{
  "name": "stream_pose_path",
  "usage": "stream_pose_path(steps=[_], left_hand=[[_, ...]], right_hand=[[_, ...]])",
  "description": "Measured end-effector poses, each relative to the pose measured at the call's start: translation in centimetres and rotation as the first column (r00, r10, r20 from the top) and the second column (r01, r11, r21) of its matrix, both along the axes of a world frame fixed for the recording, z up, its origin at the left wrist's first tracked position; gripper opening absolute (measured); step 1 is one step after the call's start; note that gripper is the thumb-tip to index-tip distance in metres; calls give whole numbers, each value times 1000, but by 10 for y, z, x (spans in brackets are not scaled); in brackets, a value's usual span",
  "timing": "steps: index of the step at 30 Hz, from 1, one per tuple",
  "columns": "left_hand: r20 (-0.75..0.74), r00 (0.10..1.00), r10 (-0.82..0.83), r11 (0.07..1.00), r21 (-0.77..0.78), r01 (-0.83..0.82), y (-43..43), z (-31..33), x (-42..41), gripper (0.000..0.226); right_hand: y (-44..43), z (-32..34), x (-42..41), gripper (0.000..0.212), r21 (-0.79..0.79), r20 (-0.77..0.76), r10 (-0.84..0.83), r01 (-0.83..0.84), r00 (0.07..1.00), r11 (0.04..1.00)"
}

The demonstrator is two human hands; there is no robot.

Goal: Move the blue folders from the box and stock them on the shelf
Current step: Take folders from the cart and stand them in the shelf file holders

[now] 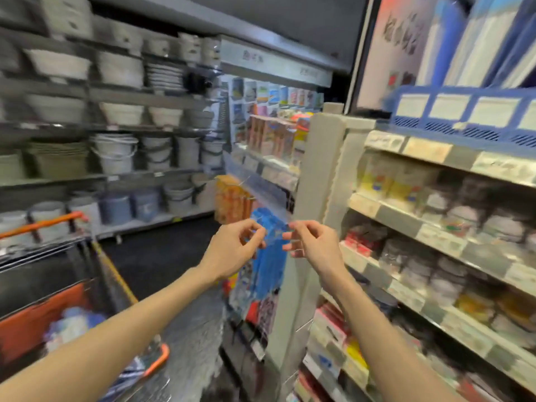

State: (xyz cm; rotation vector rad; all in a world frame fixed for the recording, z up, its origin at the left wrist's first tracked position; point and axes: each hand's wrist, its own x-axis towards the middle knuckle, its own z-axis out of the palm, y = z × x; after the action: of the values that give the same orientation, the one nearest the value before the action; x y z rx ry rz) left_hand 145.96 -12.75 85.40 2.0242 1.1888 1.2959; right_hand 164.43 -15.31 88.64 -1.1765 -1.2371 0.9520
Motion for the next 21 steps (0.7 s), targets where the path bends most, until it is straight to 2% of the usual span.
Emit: stream_pose_path(steps=[2,4,9,12,16,21], left_hand=[[-48,996,74,994,-79,-78,-16,-42,-44,20],[-33,991,127,976,-172,-131,-27,-77,-82,21],[-2,952,307,890,-355,-288,-51,-154,-179,24],[26,902,431,817,-435,-378,-57,-191,-241,19],[67,837,544,734,-522,-435,-53,-226,-310,15],[142,739,659,635,-631,-445,-35,-269,-387,16]], right_hand=[[2,-42,-45,15,-84,-20,89,-90,996,992],[3,-75,-84,17,-143,-49,144,-149,988,978],[5,-149,-183,18,-283,-35,293,-291,955,914],[14,-185,-253,18,-371,-15,386,-363,922,854],[30,-217,-330,16,-456,48,473,-402,880,794],[58,-258,-417,17,-557,144,524,-369,840,744]])
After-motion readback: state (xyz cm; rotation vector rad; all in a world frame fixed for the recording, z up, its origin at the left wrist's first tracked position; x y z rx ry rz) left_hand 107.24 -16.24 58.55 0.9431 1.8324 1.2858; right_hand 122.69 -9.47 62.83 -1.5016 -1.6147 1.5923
